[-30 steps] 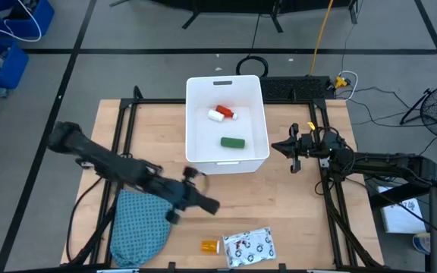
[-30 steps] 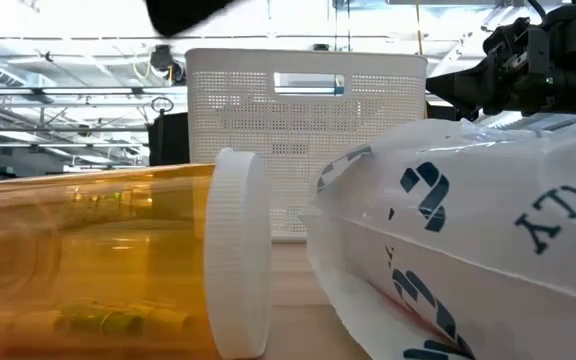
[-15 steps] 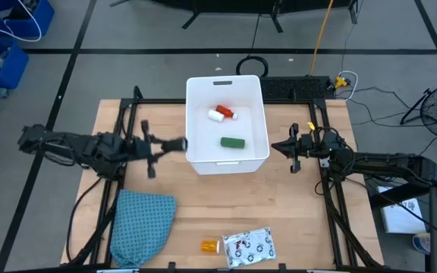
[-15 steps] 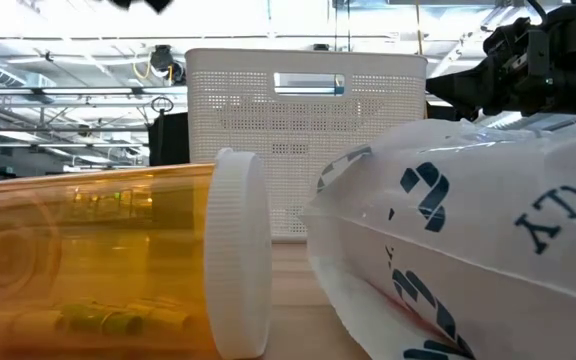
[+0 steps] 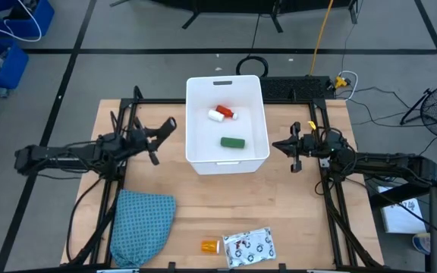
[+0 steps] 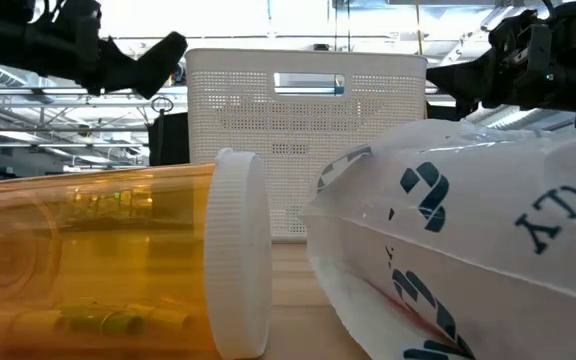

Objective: Pick & place medical supplies in basket/bin
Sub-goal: Put the black bandage into the white bin

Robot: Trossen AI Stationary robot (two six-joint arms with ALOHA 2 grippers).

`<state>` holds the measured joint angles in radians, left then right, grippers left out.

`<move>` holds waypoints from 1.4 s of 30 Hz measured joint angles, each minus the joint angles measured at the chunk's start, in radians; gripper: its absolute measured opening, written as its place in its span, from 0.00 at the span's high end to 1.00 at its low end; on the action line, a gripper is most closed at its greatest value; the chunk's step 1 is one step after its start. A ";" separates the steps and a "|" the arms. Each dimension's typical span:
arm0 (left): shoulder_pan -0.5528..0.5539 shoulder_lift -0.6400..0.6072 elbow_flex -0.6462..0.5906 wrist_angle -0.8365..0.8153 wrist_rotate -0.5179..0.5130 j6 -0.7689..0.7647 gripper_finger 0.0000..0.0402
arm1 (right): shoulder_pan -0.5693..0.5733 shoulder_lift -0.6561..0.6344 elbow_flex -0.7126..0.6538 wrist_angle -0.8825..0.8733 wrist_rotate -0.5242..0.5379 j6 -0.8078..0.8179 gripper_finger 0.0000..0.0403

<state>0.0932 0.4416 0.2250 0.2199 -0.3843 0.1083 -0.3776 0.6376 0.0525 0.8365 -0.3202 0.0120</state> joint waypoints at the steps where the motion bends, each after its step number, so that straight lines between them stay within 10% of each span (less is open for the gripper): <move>1: 0.014 0.000 -0.002 0.001 0.008 -0.014 0.77 | 0.000 0.000 0.000 -0.001 0.000 0.003 1.00; 10: 0.127 0.017 0.035 0.019 -0.027 -0.055 0.77 | 0.000 0.000 0.000 -0.017 0.001 -0.037 1.00; 16: 0.205 0.091 0.291 -0.074 -0.029 0.018 0.77 | 0.000 0.000 0.000 -0.007 0.002 -0.039 1.00; 33: 0.307 1.051 1.332 -0.609 0.293 0.149 0.77 | 0.000 0.000 0.000 0.039 0.006 -0.032 1.00; 42: 0.306 1.364 1.404 -0.668 0.445 0.434 0.77 | 0.000 0.000 0.000 0.037 0.006 -0.025 1.00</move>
<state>0.3988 1.8055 1.6292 -0.4486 0.0603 0.5425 -0.3779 0.6379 0.0523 0.8732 -0.3141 -0.0129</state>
